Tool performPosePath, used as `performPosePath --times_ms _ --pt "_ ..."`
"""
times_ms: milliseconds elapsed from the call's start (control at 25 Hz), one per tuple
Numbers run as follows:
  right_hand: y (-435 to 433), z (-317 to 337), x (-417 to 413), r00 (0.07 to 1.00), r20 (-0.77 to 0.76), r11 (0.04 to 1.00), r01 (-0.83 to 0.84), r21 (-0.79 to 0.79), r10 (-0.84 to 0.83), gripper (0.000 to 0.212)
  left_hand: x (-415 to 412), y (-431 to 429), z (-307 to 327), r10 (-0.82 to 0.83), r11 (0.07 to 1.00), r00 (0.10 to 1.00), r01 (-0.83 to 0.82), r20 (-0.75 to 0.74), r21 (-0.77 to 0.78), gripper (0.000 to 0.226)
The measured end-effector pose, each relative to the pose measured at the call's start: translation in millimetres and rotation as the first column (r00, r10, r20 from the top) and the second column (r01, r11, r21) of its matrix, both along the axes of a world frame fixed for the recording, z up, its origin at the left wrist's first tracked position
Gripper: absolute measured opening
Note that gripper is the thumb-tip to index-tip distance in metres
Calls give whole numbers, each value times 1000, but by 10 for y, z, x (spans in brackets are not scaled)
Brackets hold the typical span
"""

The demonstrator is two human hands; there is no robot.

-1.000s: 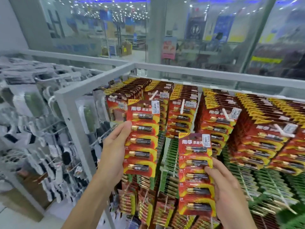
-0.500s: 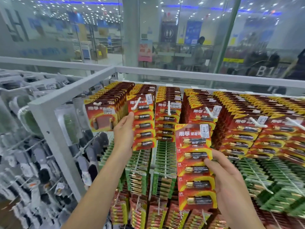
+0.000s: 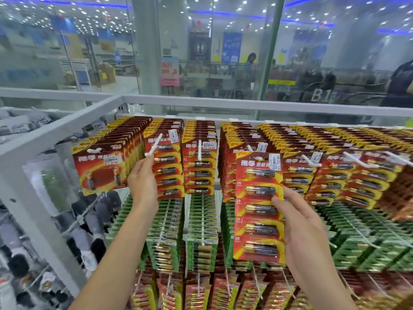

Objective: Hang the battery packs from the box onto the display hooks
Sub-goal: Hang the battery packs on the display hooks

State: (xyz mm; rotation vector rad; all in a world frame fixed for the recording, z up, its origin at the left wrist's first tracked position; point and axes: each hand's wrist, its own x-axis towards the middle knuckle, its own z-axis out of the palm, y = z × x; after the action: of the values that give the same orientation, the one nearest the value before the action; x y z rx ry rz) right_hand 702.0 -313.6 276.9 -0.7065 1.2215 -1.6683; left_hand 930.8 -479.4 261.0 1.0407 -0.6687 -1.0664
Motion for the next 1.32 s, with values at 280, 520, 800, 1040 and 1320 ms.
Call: performPosePath --times_ms 280,520,800,1040,1320 --pt "-415 -14 53 992 -124 999 -19 44 25 19 45 -28 -68 52 999 997 -53 60 6 14" --pt "-678 -135 43 976 -219 999 12 35 -4 19 68 9 -76 57 998 988 -55 145 -13 14" --pt "-563 -430 -39 944 -314 995 104 -7 -100 11 212 320 -417 39 999 942 -28 333 -38 29" --pt "-151 -847 -138 924 -350 980 187 67 -152 19 251 881 -780 -52 998 949 43 310 35 25" --pt "738 -1658 -323 905 -336 868 373 328 -262 16 -222 1564 -1316 -330 933 927 291 176 212 18"
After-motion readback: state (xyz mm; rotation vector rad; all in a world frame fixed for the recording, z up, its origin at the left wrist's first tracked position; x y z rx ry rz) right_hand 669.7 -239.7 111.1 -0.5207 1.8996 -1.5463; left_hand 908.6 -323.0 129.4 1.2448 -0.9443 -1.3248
